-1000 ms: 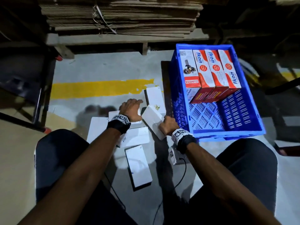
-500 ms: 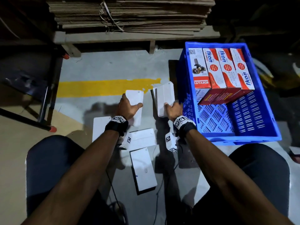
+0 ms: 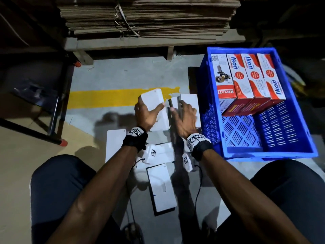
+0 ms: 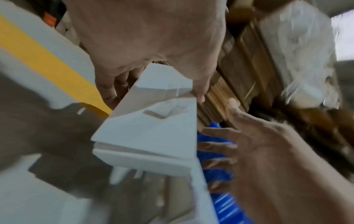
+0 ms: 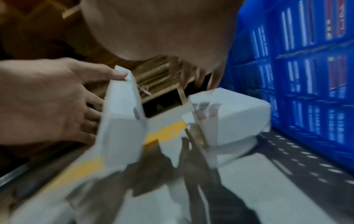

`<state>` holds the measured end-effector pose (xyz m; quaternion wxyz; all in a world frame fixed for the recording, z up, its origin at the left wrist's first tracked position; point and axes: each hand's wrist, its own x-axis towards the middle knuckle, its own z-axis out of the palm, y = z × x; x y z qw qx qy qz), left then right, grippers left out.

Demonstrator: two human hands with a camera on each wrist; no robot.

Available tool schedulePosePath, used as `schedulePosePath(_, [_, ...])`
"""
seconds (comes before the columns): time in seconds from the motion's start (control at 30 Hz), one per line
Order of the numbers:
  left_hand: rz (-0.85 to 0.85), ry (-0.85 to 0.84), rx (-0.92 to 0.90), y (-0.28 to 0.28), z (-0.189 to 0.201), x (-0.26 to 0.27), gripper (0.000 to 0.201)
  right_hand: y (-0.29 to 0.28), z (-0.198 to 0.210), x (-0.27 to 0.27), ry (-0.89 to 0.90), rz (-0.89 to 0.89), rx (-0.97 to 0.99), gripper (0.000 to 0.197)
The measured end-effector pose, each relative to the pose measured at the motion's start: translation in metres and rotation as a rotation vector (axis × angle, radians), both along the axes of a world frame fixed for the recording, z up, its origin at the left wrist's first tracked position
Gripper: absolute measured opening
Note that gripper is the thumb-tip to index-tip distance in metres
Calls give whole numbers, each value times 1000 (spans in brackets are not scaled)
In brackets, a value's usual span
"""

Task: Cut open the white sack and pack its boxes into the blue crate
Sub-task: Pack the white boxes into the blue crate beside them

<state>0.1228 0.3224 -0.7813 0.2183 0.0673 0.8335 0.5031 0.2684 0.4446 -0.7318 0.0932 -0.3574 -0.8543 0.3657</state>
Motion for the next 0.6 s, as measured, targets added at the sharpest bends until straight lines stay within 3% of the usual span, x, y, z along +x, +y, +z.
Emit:
schedulePosePath(0.07, [-46,-42,69,19,22,0,84,-3,18,-4,115,95,-221,74])
schedulePosePath(0.1, [-85,-81,133,27,45,7,71,-2,31,-3,143,108,-226,68])
schedulePosePath(0.2, [-174,-250,405,52,101,26,39,23,73,18,243,2,-141,55])
schedulePosePath(0.3, [-194,-263,528,73,122,34,38,65,123,60,218,-158,-27,47])
schedulePosePath(0.37, [-204,-227,515,83,123,40,34,92,147,99,133,-296,128,39])
schedulePosePath(0.43, [-208,-229,465,90,115,46,25,111,161,127,-76,-419,161,44])
schedulePosePath(0.53, [-217,-217,298,92,87,55,21,123,142,134,-481,-511,28,67])
schedulePosePath(0.6, [-311,-131,11,90,59,59,37,124,108,126,-630,-388,-10,66])
